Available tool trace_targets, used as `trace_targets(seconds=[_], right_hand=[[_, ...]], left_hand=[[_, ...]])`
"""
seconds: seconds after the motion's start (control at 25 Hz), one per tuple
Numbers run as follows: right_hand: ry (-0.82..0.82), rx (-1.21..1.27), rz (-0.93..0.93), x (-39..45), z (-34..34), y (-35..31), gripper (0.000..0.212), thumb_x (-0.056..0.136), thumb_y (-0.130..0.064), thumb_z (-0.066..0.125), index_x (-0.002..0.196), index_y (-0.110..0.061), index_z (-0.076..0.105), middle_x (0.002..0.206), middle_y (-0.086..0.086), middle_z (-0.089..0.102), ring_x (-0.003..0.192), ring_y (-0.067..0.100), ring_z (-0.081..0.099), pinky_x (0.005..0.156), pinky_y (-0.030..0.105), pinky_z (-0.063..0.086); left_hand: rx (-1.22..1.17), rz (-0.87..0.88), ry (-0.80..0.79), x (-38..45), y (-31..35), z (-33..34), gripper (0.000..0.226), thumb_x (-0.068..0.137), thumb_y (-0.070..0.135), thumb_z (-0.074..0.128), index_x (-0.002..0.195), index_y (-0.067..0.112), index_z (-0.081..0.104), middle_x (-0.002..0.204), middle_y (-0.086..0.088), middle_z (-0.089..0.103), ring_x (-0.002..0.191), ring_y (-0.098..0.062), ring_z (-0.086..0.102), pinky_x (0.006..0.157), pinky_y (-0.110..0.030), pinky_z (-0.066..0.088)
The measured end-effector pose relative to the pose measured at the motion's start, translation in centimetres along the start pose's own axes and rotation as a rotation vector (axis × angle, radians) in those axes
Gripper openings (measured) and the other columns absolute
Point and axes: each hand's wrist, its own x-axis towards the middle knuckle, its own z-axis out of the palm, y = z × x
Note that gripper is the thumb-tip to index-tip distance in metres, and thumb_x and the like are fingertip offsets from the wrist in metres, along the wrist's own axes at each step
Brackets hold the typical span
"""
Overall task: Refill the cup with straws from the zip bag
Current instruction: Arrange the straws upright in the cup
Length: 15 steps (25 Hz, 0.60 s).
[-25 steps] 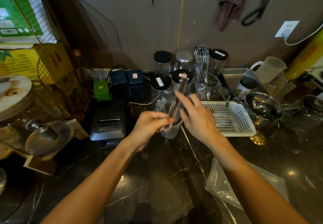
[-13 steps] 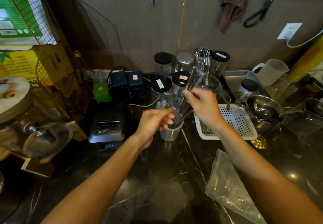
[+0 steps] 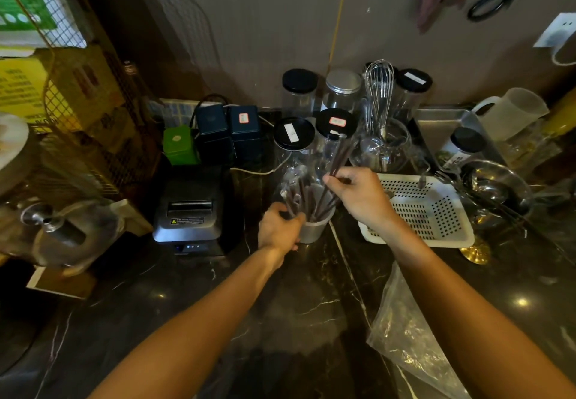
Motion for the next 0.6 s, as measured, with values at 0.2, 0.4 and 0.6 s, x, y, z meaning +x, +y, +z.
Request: trace_targets(seconds=[0.2,0.4,0.6], right_hand=[[-0.091,-0.181,-0.032,0.1,0.0,-0.7,0.028,0.097,-0.033,0.071,0.072,-0.021,0.07,0.071,0.0,0.073,0.069,0.022,0.073,0.071,0.053,0.062],[-0.31,-0.261,-0.004,-0.6,0.7,-1.3,0.018,0.094,-0.033,0.075,0.081,-0.022,0.078,0.079,-0.004,0.078,0.076,0.014,0.076,0.078,0.046,0.063],[-0.389,-0.395,-0.059,-2.1,2.4,-1.8,0.027,0.095,-0.038,0.074,0.074,-0.021,0.073,0.069,-0.005,0.072,0.062,0.009,0.066,0.062,0.032,0.05]], left_hand=[[0.147,0.078,-0.003,0.6,0.3,-2.0,0.019,0.096,0.023,0.067,0.114,0.018,0.071,0.083,-0.006,0.075,0.068,-0.018,0.071,0.059,-0.029,0.062],[0.285,0.175,-0.143,0.7,0.4,-4.8,0.013,0.098,0.023,0.063,0.093,0.027,0.074,0.09,-0.011,0.077,0.07,-0.018,0.069,0.064,-0.032,0.06],[0.355,0.203,-0.178,0.6,-0.5,-5.8,0.025,0.095,0.026,0.068,0.119,0.025,0.069,0.084,-0.01,0.073,0.074,-0.015,0.067,0.068,-0.027,0.055]])
